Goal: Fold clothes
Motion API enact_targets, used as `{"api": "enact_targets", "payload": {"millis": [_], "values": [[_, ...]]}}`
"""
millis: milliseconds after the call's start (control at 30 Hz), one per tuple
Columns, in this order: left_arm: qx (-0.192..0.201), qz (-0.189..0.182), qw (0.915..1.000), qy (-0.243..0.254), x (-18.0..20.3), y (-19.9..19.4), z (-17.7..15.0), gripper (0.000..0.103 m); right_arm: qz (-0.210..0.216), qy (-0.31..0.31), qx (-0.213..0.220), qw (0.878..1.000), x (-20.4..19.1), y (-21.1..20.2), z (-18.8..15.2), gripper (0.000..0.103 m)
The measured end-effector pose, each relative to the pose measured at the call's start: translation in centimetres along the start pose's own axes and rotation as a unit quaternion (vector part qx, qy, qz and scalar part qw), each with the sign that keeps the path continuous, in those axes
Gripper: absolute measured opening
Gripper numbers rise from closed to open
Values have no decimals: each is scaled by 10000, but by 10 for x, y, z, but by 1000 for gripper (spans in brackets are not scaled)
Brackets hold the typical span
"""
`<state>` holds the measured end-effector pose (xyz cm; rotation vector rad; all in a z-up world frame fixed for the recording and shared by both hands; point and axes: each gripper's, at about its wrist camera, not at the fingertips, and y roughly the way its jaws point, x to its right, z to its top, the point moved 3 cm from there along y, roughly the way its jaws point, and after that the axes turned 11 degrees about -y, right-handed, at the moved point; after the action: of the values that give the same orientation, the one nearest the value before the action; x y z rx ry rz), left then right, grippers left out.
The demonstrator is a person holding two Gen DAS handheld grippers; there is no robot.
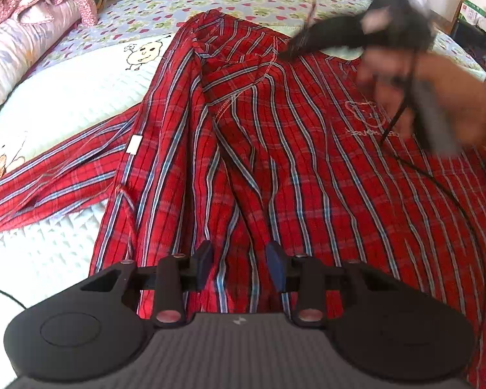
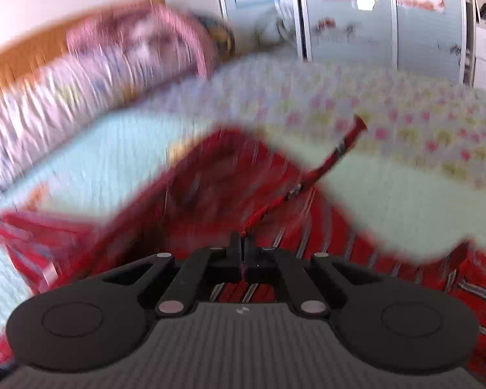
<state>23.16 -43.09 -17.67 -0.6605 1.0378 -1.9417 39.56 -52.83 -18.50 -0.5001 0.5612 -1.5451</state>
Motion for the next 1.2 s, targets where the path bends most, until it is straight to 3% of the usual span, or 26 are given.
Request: {"api": "enact_targets", "payload": {"millis": [100,233,267,400,600,700,767,867,1000,1133,1200], "values": [[-47,-61,9999,-114,-2,-5,-6,40,-211,490,-247,9983,-3,1,-21,10],[-41,-217,9995,-230,2,-12,-8,40,-872,1036,202,9906,22,-71,-37,53],[-20,-284,9993,-249,4,-15,-8,40,-1023,1122,355,9878,29,-93,-44,56],[1,-631,9979,-173,23,-20,-3,40,-1851,1213,332,9746,78,-182,-92,58],[-25,-1155,9932,-111,68,-14,7,40,-2120,2894,104,9334,171,-279,-174,58],[-208,-1525,9879,-188,87,6,15,40,-2397,2571,-300,9357,185,-289,-197,58],[-276,-1737,9841,-259,92,25,26,40,-2436,2385,-601,9382,186,-282,-210,58],[-517,-2111,9746,-545,85,68,51,40,-2303,2602,-650,9354,178,-290,-229,57],[-659,-2216,9662,-1138,77,122,88,40,-2605,2146,-912,9369,146,-326,-247,57],[-776,-2519,9450,-1935,71,162,121,39,-2695,2116,-999,9341,114,-361,-264,57],[-694,-2539,9409,-2133,71,172,134,38,-2693,2389,-929,9283,107,-375,-269,57]]}}
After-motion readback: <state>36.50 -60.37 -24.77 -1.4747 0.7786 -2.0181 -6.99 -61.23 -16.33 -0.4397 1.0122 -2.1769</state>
